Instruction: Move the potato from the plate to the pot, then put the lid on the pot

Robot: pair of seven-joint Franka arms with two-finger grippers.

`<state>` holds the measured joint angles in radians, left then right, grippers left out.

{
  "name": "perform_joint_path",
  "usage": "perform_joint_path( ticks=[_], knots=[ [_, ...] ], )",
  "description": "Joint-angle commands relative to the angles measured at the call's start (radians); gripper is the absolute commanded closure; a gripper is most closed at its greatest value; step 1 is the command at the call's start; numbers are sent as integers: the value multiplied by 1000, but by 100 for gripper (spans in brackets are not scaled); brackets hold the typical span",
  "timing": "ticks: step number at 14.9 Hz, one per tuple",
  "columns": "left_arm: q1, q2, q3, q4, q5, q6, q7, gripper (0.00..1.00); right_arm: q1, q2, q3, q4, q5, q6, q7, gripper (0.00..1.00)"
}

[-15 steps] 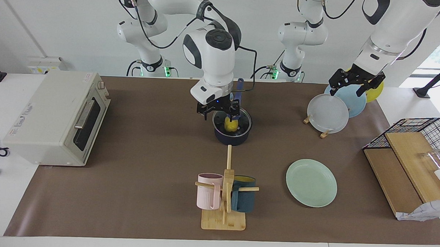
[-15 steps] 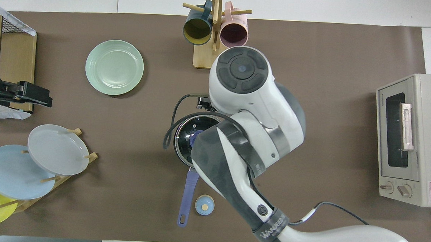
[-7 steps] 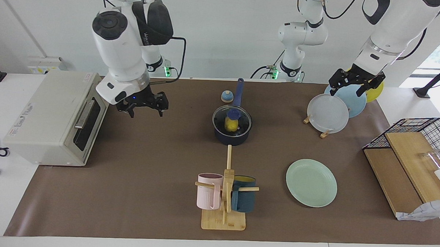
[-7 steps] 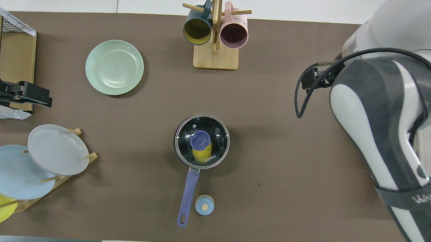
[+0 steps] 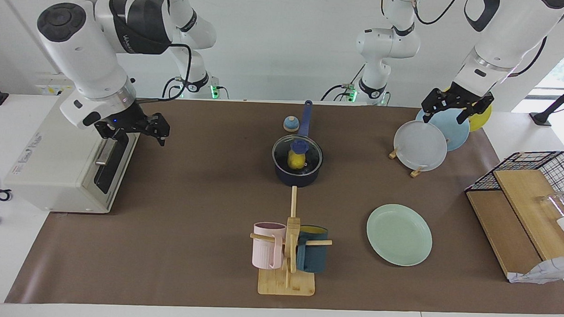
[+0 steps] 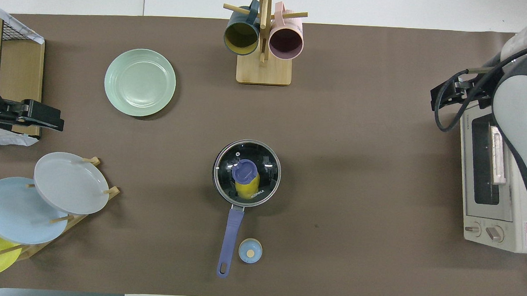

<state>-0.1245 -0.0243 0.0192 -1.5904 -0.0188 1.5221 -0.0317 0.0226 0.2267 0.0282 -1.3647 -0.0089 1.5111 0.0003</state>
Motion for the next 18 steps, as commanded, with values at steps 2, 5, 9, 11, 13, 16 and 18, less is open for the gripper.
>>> perform_joint_path(
  ticks=[2,5,9,11,13,16,18],
  knots=[
    [11,-25,-10,-26,14,7,-8,0,0,-122,15,-110,-5,-46,-11,0],
    [11,-25,-10,-26,14,7,-8,0,3,-155,15,-177,-5,-25,-11,0],
    [10,-25,-10,-26,14,7,-8,0,68,-216,-59,-240,-45,7,-23,0],
    [11,-25,-10,-26,14,7,-7,0,76,-260,-73,-316,-45,27,-31,0],
    [9,-25,-10,-26,14,7,-8,0,74,-267,-73,-330,-46,75,-31,0],
    [9,-25,-10,-26,14,7,-8,0,62,-247,-70,-311,-52,81,-29,0],
    [10,-25,-10,-26,14,7,-8,0,57,-237,-71,-300,-51,74,-28,0]
  ],
)
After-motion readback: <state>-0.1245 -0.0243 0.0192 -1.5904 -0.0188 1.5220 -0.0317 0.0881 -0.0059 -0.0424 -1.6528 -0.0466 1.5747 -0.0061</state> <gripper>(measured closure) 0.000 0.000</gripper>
